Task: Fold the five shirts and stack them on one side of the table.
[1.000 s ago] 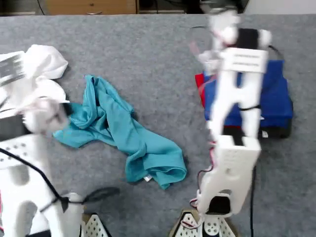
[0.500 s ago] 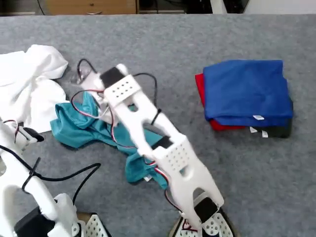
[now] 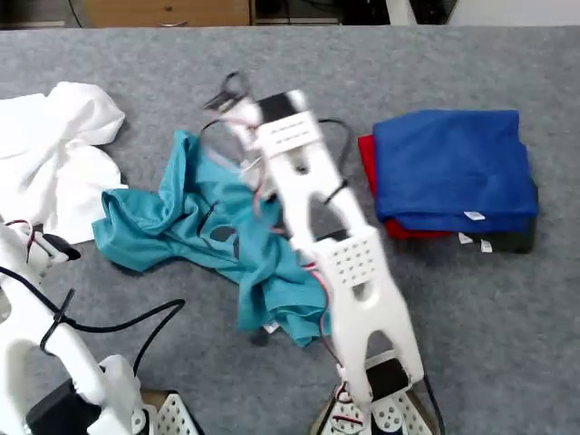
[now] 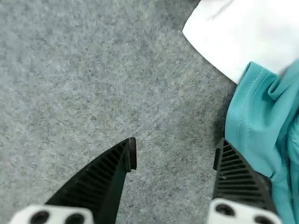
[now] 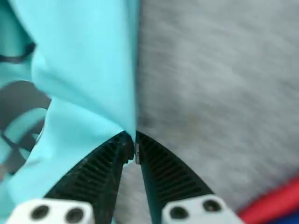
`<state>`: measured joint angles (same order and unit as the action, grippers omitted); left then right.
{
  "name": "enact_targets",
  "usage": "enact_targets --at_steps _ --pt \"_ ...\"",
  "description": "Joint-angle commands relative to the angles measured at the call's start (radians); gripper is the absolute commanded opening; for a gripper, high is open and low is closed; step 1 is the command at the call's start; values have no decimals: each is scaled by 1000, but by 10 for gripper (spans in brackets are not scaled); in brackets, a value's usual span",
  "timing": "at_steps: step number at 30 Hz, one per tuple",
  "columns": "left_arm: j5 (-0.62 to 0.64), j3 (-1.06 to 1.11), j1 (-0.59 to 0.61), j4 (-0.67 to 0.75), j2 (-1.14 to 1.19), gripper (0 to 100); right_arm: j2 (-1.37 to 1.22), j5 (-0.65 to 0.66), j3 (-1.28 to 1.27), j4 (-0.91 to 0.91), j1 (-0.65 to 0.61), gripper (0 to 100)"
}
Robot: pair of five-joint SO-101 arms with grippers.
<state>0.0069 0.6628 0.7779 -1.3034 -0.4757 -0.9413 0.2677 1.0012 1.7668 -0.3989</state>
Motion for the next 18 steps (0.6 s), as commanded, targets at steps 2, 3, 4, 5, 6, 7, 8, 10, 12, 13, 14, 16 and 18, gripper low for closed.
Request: enact_targets --at_steps 2,3,4,5,6,7,8,10,12,13,14,16,18 --pt "-8 -14 0 -5 -2 274 205 31 -59 20 165 1" --pt "-8 -14 0 -5 -2 274 234 54 -90 20 196 1" --pt "-8 -14 0 -3 -2 274 260 77 -124 20 228 1" --pt "-8 -12 0 5 -2 274 286 97 -165 20 260 1" --pt "-8 -9 0 18 -2 274 311 110 -209 20 294 1" --pt "-8 -9 0 29 -2 274 332 124 -255 20 328 1" --pt "-8 -9 0 35 -2 274 352 141 -305 20 360 1" --pt "-9 -14 0 37 -2 274 389 192 -401 20 414 1" --pt "-40 -14 0 37 -2 274 437 272 -489 20 450 1" --pt "-58 -14 -6 37 -2 274 467 315 -524 20 464 2" --pt "-74 -12 -12 34 -2 274 504 348 -553 20 472 2" --pt "-98 -9 -20 29 -4 274 590 394 -582 20 479 2" --pt "-101 -12 -21 29 -7 274 687 413 -579 18 483 2"
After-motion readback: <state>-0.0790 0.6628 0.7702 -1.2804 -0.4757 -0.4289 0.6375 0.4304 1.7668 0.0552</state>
